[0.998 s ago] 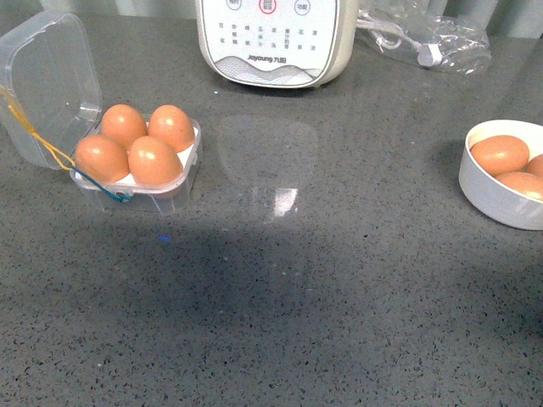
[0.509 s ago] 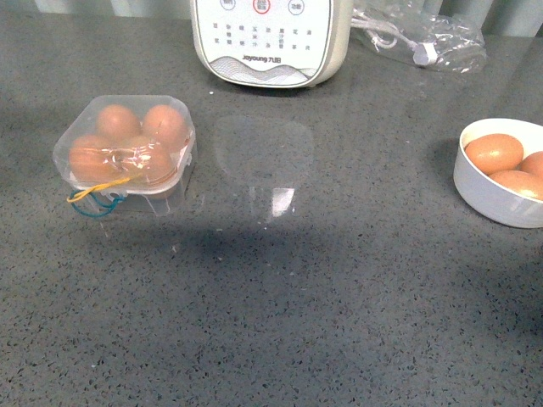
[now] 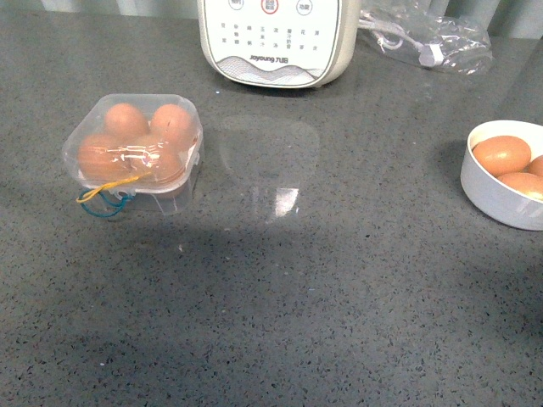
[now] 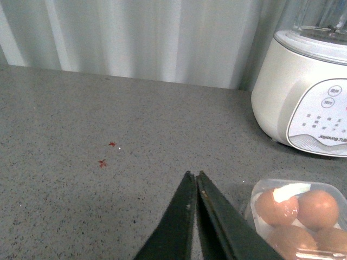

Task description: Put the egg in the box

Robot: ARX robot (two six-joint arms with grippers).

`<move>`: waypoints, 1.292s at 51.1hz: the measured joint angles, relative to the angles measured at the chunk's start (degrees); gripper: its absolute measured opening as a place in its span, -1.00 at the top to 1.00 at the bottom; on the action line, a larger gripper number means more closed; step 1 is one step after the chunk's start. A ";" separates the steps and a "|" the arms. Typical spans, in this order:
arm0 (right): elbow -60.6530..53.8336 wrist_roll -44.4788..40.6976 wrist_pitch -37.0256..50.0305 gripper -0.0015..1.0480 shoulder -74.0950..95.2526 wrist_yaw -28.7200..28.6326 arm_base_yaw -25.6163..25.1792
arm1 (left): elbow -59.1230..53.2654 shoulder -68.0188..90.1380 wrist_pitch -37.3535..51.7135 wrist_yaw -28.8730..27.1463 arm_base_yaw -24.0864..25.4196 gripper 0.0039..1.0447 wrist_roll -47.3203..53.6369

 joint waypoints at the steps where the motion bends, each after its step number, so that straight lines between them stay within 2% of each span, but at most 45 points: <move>1: 0.00 0.00 0.00 -0.86 0.00 0.00 0.00 | -0.48 -0.85 -0.33 -0.13 -0.26 0.93 0.24; 6: 0.00 0.00 0.00 -0.86 0.00 0.02 0.00 | -4.15 -2.64 1.88 -0.92 -1.66 0.94 0.46; 9: 0.00 0.00 0.00 -0.86 0.00 0.02 0.00 | -5.73 -5.14 -0.04 -1.68 -2.16 0.94 0.46; 12: 0.00 0.00 0.00 -0.86 0.00 0.00 0.00 | -6.80 -9.20 -2.71 -5.73 -4.96 0.94 0.46; 18: 0.00 0.00 0.00 -0.86 0.00 0.02 0.00 | -7.87 -14.53 -6.62 -5.92 -6.49 0.94 0.48; 33: 0.00 0.00 0.00 -0.86 0.00 0.02 0.00 | -8.90 -29.22 -19.10 -6.12 -6.60 0.94 0.50; 66: 0.00 0.00 0.00 -0.86 0.00 0.02 0.00 | -8.96 -49.59 -38.21 -6.12 -6.64 0.94 0.48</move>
